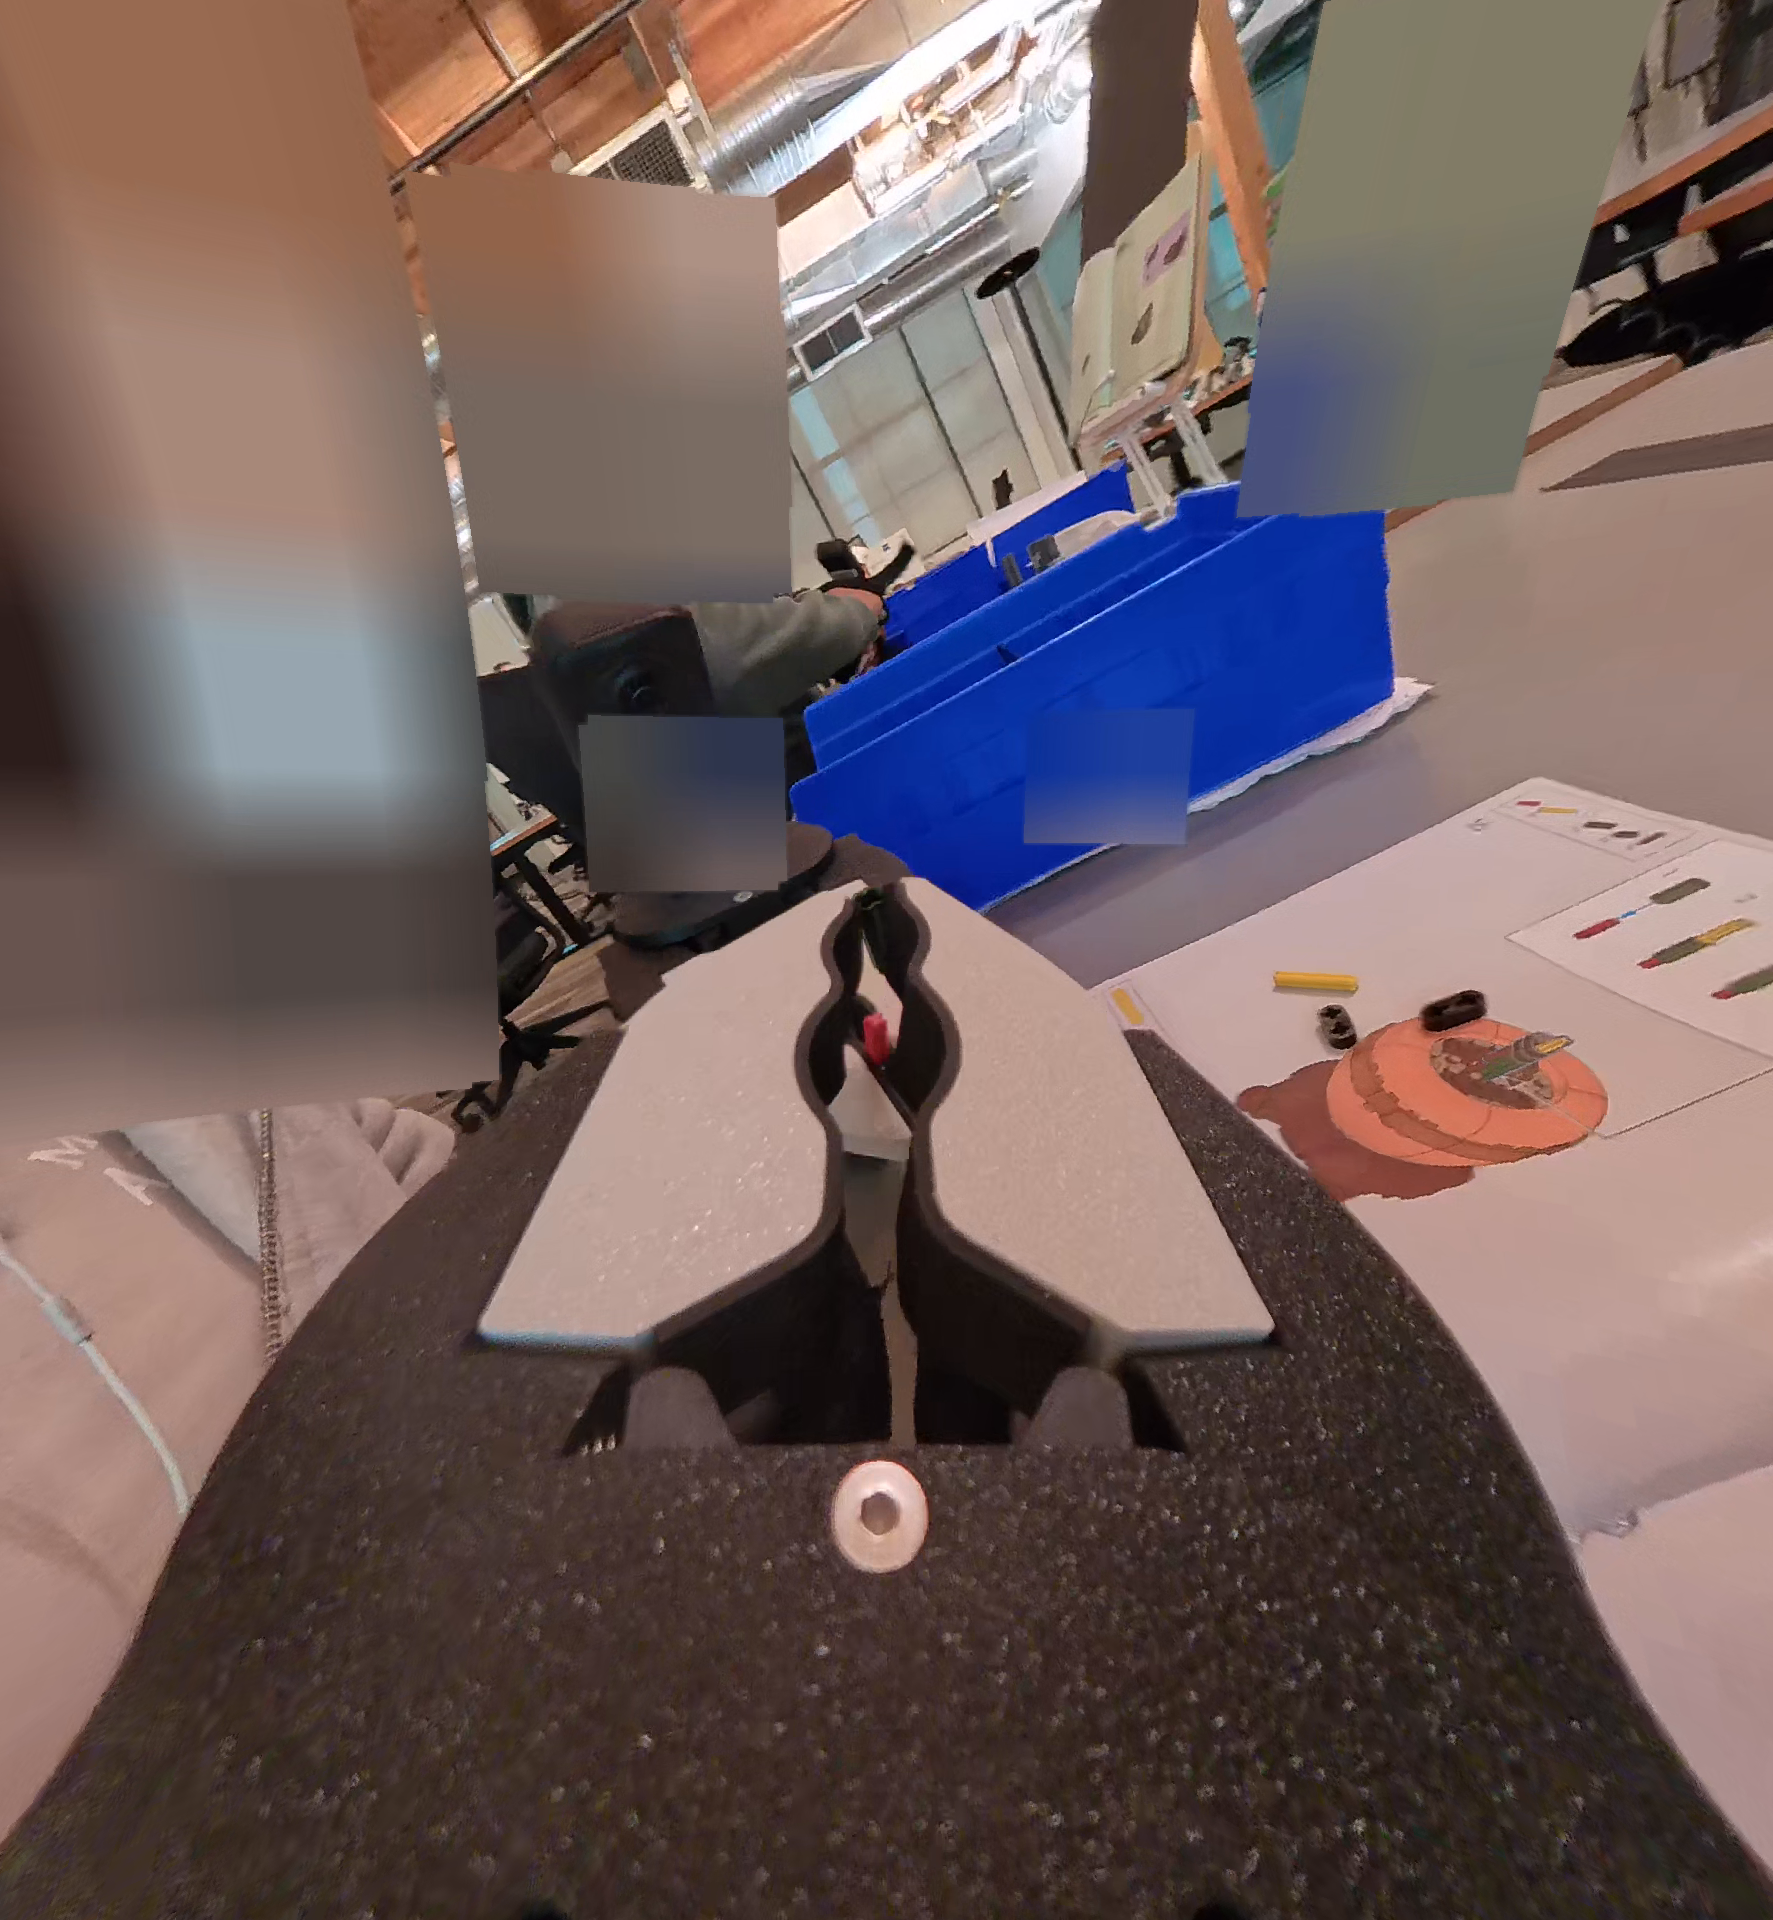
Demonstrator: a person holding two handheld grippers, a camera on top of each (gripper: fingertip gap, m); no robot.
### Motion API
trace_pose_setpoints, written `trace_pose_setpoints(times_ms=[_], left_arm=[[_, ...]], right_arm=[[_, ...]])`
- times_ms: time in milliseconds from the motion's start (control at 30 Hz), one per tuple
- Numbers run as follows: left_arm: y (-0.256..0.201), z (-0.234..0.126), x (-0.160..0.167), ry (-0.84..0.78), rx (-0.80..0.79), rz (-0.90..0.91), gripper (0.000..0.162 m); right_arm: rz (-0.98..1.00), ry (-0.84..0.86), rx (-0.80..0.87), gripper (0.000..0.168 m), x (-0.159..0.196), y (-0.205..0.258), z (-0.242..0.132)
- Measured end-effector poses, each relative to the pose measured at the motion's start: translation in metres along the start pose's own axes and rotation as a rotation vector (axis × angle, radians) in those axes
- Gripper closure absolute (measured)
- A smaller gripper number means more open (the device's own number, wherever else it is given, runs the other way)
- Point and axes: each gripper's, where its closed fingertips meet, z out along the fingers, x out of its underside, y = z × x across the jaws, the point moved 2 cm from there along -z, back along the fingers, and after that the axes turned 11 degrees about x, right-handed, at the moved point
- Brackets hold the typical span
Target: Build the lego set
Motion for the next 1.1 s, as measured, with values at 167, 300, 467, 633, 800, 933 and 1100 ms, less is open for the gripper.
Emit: trace_pose_setpoints(times_ms=[167, 300, 467, 633, 800, 933, 1100], left_arm=[[0.018, -0.02, -0.008, -0.088, -0.081, -0.042, 0.16], [0.027, -0.032, -0.013, -0.161, -0.132, -0.057, 0.16], [0.025, -0.03, -0.014, -0.17, -0.129, -0.047, 0.16], [0.025, -0.03, -0.014, -0.175, -0.117, -0.048, 0.16], [0.025, -0.031, -0.014, -0.177, -0.116, -0.048, 0.16], [0.025, -0.03, -0.013, -0.171, -0.117, -0.044, 0.16], [0.025, -0.029, -0.013, -0.162, -0.119, -0.034, 0.16]], right_arm=[[-0.081, 0.153, 0.219, 0.165, 0.022, -0.02, -0.008], [-0.082, 0.317, 0.401, 0.164, 0.054, -0.034, -0.023], [-0.081, 0.397, 0.481, 0.164, 0.067, -0.041, -0.03], [-0.082, 0.464, 0.525, 0.164, 0.074, -0.047, -0.035], [-0.103, 0.489, 0.537, 0.164, 0.076, -0.047, -0.038], [-0.109, 0.49, 0.545, 0.164, 0.077, -0.047, -0.042], [-0.123, 0.491, 0.556, 0.164, 0.078, -0.045, -0.05]])
